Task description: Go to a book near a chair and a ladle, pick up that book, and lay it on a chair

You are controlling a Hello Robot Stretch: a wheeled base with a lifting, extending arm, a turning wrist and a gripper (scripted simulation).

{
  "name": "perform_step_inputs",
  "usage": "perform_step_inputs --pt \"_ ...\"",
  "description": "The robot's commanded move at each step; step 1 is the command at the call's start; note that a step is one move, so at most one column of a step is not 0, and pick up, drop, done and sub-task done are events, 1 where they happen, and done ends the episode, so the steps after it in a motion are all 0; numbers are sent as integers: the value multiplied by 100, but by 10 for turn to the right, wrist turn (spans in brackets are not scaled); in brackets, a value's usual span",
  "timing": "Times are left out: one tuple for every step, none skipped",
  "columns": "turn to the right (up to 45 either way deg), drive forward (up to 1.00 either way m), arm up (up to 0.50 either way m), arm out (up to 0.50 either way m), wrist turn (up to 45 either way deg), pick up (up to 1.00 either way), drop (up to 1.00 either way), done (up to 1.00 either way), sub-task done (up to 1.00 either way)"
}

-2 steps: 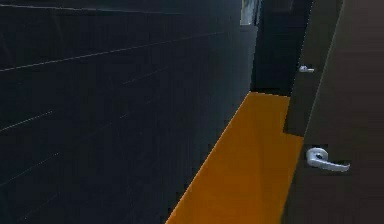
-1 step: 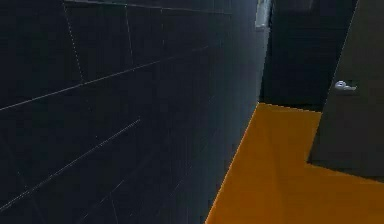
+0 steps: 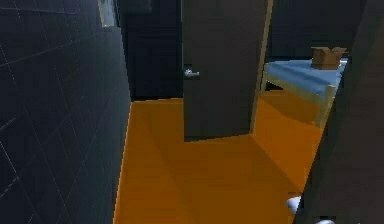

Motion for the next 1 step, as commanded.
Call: perform_step_inputs --pt "30 0 0 0 0 0 0 0 0"
